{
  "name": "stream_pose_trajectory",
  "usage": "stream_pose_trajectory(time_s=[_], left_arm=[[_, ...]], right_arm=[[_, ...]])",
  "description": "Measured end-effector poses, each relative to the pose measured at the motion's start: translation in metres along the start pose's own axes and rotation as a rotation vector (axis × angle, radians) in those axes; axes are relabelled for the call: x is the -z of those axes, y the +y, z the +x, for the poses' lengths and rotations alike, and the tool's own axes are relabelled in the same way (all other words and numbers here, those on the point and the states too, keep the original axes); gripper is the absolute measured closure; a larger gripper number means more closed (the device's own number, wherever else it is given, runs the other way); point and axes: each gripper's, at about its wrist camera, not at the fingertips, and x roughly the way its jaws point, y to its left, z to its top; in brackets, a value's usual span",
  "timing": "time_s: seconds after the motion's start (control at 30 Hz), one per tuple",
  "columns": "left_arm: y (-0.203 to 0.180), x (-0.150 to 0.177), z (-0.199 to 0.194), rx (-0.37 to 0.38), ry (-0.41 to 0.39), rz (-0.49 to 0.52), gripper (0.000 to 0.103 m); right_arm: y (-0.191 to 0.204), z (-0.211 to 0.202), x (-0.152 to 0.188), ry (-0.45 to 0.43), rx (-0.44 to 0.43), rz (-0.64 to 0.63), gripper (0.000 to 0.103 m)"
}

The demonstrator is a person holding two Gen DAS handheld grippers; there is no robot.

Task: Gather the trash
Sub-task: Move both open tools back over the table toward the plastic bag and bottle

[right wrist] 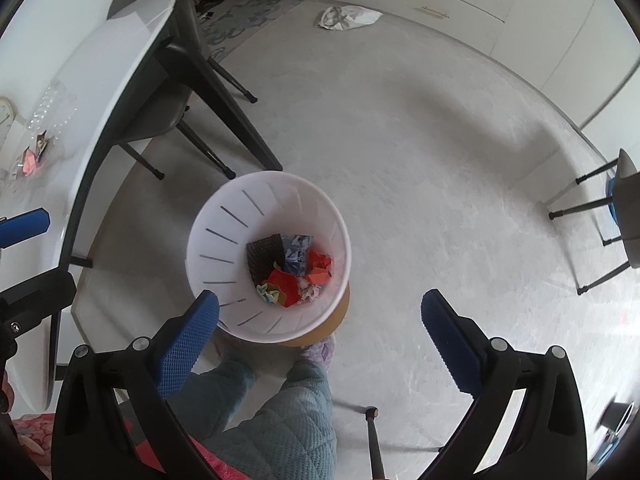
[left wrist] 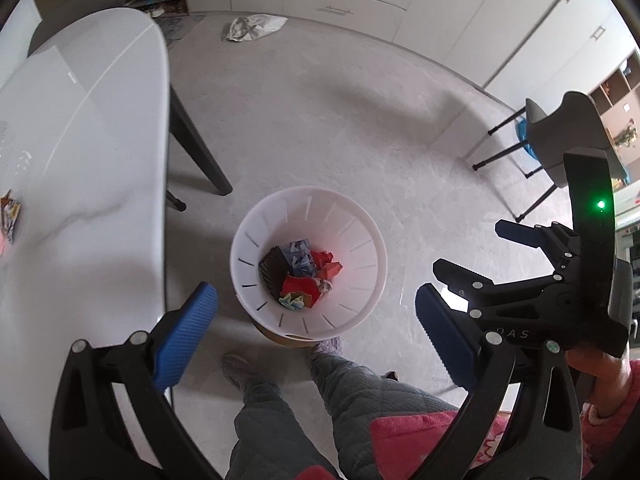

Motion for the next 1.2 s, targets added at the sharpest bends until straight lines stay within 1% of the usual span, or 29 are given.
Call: stream_pose_trajectory(time_s=[0.1, 0.27, 0.4, 0.5, 0.7, 0.73, 0.87, 1.0, 1.07, 1.13, 1.2], left_arm=[[0.011, 0.004, -0.009, -0.009, -0.016, -0.028, 0.008], [0.044, 0.016, -0.031, -0.037, -0.060, -0.099, 0.008], [0.073, 0.027, -0.049, -0.074, -0.090, -0.165, 0.008], [0.103, 0.040, -0.065, -0.103, -0.116, -0.237, 0.008], [0.173, 0.072, -0.098, -0.183, -0.170, -0.399, 0.008], [0.183, 0.076, -0.101, -0.192, -0.175, -0.424, 0.008], [0.235, 0.096, -0.117, -0.228, -0.197, -0.536, 0.008], [0.288, 0.105, -0.129, -0.262, -0.221, -0.643, 0.008], [0.310, 0.104, -0.130, -0.269, -0.214, -0.693, 0.008], [0.337, 0.105, -0.131, -0.255, -0.214, -0.779, 0.008], [0.365, 0.101, -0.132, -0.223, -0.215, -0.892, 0.008]], right_arm=[[0.015, -0.002, -0.006, -0.005, -0.009, -0.024, 0.003], [0.046, -0.003, -0.018, -0.016, -0.031, -0.071, 0.003], [0.090, -0.004, -0.032, -0.035, -0.057, -0.151, 0.003], [0.128, -0.006, -0.043, -0.051, -0.078, -0.224, 0.003], [0.200, -0.011, -0.065, -0.083, -0.127, -0.356, 0.003], [0.219, -0.012, -0.070, -0.091, -0.139, -0.386, 0.003], [0.268, -0.016, -0.079, -0.106, -0.166, -0.463, 0.003], [0.314, -0.020, -0.089, -0.118, -0.197, -0.519, 0.003], [0.330, -0.022, -0.095, -0.126, -0.204, -0.534, 0.003], [0.343, -0.022, -0.103, -0.133, -0.215, -0.537, 0.003], [0.356, -0.022, -0.110, -0.136, -0.226, -0.536, 0.003]])
